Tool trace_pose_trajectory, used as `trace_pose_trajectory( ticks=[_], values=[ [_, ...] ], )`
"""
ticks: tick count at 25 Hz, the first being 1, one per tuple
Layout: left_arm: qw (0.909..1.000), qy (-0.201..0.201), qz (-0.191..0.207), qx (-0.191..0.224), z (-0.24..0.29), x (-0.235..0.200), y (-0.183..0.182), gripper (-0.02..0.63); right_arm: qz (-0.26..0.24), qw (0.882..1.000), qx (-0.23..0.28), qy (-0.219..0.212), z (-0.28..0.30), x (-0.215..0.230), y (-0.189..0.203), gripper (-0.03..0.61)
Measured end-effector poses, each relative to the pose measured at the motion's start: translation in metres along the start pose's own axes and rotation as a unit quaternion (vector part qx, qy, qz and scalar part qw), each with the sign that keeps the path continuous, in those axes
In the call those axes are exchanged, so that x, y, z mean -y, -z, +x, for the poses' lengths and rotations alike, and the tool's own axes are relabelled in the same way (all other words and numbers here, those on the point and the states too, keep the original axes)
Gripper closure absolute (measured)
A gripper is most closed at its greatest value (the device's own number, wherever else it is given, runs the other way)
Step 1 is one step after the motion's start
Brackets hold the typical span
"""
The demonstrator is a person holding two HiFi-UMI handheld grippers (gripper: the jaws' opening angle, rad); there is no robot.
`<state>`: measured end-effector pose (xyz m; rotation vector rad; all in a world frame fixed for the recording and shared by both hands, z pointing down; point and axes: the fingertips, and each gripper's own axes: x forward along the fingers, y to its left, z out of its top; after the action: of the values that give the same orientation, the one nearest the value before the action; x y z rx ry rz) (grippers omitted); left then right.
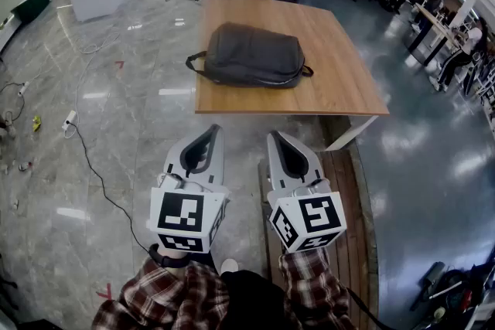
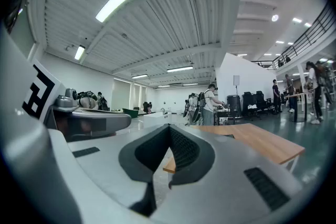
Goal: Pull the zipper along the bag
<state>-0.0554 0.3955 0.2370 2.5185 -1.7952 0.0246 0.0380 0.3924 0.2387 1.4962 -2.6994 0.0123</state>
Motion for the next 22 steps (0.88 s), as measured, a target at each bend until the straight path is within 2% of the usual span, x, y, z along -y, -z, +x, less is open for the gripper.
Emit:
trace_pose_trajectory(
  ticks=[5, 11, 16, 22],
  values=[
    [0.9997, 0.023, 0.004, -0.001, 0.074, -0.063, -0.005, 0.604, 0.001, 1.000, -0.002, 0.025, 0.090, 0.017, -0.001, 0.571],
    [0.9969, 0.077, 0.017, 0.000, 0.161, -0.118, -0.026, 0.604, -0.002, 0.997, -0.003, 0.083, 0.182, 0.051, -0.015, 0.571],
    [0.9938, 0.110, 0.012, -0.012, 0.215, -0.137, -0.023, 0.604, -0.013, 0.993, -0.024, 0.114, 0.223, 0.081, -0.013, 0.571],
    [0.9899, 0.135, 0.003, -0.043, 0.282, -0.140, 0.000, 0.604, 0.029, 0.991, -0.042, 0.123, 0.266, 0.123, 0.008, 0.571]
  ],
)
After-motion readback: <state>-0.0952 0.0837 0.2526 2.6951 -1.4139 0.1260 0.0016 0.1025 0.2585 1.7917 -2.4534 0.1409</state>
